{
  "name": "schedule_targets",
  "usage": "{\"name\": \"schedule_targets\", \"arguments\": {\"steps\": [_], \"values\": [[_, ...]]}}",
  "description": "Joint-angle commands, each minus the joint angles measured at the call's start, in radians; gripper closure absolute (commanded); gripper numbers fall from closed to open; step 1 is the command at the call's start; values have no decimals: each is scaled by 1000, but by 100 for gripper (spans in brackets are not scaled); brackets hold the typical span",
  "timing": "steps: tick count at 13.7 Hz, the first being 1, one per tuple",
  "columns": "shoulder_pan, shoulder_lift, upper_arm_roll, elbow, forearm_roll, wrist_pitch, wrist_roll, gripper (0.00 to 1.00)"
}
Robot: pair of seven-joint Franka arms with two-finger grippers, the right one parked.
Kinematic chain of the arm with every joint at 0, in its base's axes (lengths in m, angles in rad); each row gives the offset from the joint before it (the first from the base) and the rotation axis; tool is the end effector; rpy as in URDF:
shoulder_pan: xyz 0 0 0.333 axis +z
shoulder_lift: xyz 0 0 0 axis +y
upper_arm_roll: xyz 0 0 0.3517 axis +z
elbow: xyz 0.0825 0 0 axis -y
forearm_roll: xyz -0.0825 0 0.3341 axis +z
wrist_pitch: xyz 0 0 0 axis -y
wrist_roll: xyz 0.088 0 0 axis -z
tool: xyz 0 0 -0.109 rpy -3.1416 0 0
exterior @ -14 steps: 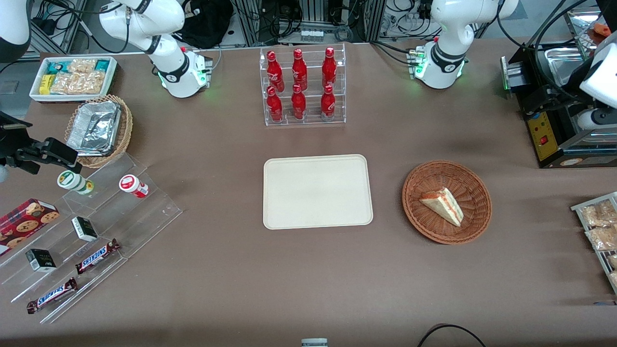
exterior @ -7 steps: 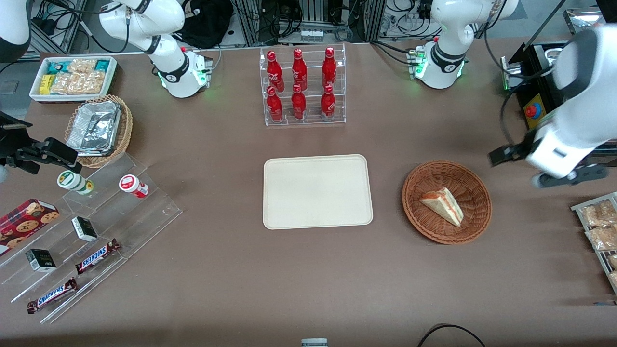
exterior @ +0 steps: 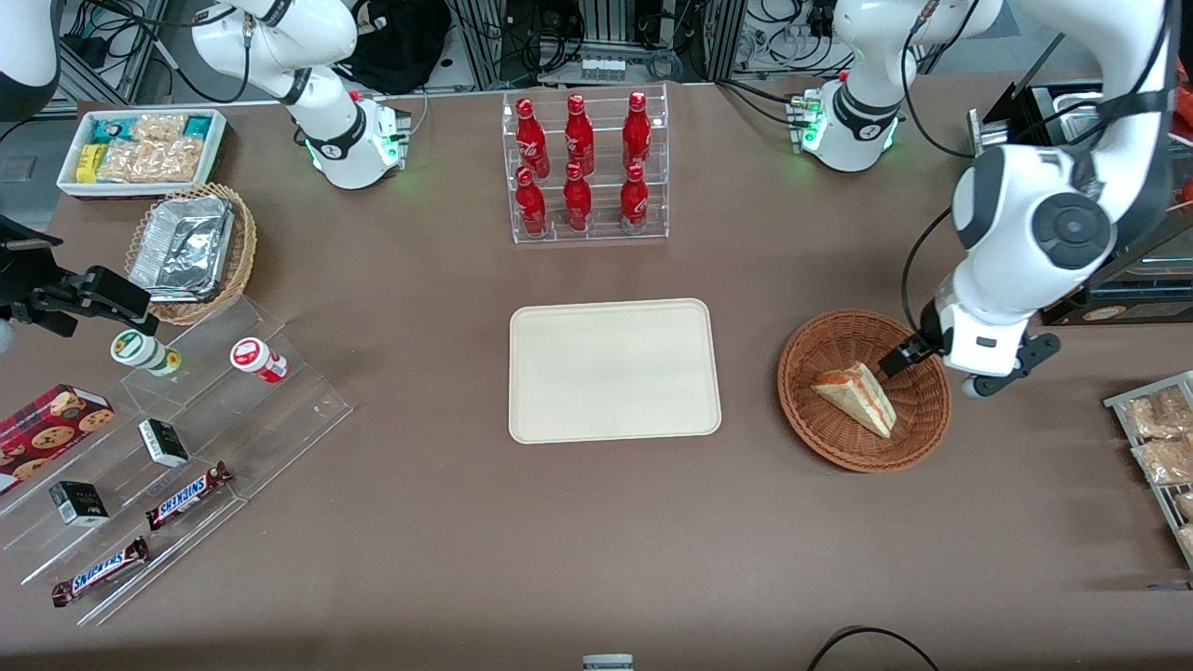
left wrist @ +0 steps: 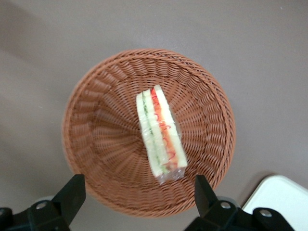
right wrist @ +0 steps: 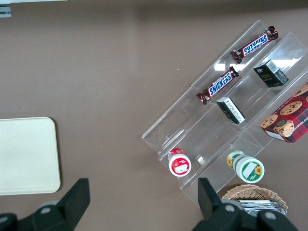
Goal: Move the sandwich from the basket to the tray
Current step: 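Move the open left gripper over the wrapped sandwich in the wicker basket, then lower the left gripper and close it on the sandwich's crust edge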
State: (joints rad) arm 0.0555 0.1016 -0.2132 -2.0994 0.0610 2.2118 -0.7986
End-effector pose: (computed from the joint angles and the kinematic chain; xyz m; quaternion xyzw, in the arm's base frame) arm 0.5195 -0.0776 0.4374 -0.9543 -0.2983 -0.0123 0.0092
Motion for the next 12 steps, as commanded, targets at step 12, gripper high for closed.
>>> {"name": "schedule_targets", "arguments": {"steps": [12], "values": [[-2, 197, -29, -71, 19, 305, -192, 0]]}}
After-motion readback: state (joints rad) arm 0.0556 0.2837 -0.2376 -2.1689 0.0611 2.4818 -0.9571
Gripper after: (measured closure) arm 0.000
